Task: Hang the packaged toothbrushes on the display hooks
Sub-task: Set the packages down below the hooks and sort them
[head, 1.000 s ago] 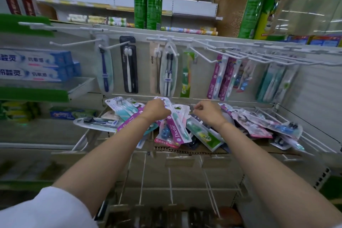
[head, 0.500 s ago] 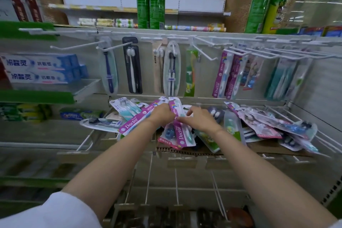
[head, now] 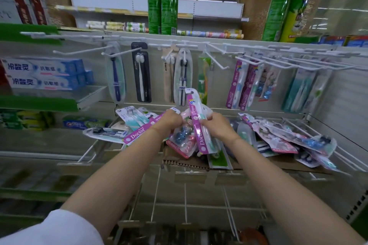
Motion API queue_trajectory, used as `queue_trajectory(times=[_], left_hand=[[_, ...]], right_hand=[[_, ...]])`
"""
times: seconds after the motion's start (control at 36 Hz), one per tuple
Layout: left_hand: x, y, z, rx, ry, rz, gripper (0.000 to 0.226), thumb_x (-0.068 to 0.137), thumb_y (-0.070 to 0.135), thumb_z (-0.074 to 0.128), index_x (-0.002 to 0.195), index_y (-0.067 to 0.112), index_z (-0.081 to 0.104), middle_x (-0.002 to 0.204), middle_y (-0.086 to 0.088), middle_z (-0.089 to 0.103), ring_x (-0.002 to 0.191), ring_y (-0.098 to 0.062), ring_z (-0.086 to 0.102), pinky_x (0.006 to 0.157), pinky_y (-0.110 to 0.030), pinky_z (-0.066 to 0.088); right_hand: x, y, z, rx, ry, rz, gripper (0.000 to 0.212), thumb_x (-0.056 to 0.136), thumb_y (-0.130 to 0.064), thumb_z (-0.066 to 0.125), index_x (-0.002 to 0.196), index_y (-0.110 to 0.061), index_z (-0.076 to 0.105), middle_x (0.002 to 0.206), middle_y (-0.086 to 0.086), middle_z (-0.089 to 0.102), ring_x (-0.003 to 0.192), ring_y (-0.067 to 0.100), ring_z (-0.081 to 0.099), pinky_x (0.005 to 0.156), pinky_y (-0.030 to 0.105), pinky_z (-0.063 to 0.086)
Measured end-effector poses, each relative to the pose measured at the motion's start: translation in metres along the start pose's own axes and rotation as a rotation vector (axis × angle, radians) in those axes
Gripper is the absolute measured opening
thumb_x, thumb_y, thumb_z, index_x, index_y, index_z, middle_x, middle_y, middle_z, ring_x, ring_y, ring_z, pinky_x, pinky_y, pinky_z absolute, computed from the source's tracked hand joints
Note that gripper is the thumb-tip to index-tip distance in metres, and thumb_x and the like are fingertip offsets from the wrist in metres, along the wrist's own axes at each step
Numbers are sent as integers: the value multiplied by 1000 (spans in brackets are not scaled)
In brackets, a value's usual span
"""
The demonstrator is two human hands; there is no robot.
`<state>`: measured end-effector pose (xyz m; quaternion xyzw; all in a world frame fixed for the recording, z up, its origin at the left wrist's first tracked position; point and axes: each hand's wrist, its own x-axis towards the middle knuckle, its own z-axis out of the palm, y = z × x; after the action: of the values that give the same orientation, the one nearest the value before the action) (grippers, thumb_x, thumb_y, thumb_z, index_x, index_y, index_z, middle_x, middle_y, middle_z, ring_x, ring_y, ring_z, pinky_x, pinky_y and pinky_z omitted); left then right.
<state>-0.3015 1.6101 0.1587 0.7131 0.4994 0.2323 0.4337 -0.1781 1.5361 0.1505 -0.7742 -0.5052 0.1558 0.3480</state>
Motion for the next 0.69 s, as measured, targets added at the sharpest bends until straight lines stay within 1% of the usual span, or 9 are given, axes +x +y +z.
queue_trajectory(times=[0.06,0.14,0.19,0.31,0.36,0.42,0.53,0.64,0.69], left_hand=[[2,0,-5,-72,26,-3,31,86,-10,44,60,5,43,62,-14,48,50,-20,42,32,-16,31],[5,0,-9,-154,63,-18,27,88,-11,42,65,3,47,62,-11,47,51,-19,43,37,-23,33],[4,2,-11,-220,84,-22,22,90,-10,41,75,3,50,69,-11,50,56,-19,46,44,-27,36],[2,6,-16,-385,93,4,18,91,-11,38,100,1,48,79,-10,52,63,-18,51,41,-25,45],[1,8,-18,-434,85,17,16,90,-12,38,93,0,48,79,-10,54,66,-19,53,51,-29,49],[1,9,-20,-458,85,34,19,90,-12,37,85,3,48,79,-11,56,67,-21,55,62,-34,48],[0,9,-26,-461,119,78,19,92,-6,37,86,7,49,85,-11,58,70,-21,56,58,-31,45],[-3,13,-29,-462,161,143,13,93,-3,44,100,5,52,85,-9,56,68,-16,52,56,-26,42],[-5,17,-31,-469,179,181,13,94,-1,46,101,6,54,86,-8,57,69,-15,54,59,-26,45]], right_hand=[[2,0,-5,67,32,4,19,94,-25,51,78,-16,45,70,-3,50,60,9,47,49,24,30],[5,-3,-13,115,71,-2,20,95,-26,50,101,-9,41,89,4,52,76,18,51,54,28,32],[6,-7,-15,157,89,10,29,95,-25,50,114,-5,41,103,9,56,87,21,55,61,30,38],[9,-10,-18,166,120,11,43,95,-24,51,128,-1,36,118,14,56,95,23,57,59,27,38],[11,-10,-18,175,130,18,47,94,-23,52,130,-1,34,124,15,55,105,27,58,71,30,42],[12,-10,-18,171,125,19,49,93,-23,53,131,0,32,125,16,54,106,28,58,75,32,43],[11,-12,-18,174,114,12,50,94,-22,54,132,1,31,122,16,56,102,26,59,69,31,46],[14,-14,-20,240,139,37,50,92,-24,54,131,1,34,116,14,59,100,28,61,85,39,52],[15,-15,-22,278,162,37,45,93,-22,53,128,1,37,111,13,61,96,27,63,83,40,53]])
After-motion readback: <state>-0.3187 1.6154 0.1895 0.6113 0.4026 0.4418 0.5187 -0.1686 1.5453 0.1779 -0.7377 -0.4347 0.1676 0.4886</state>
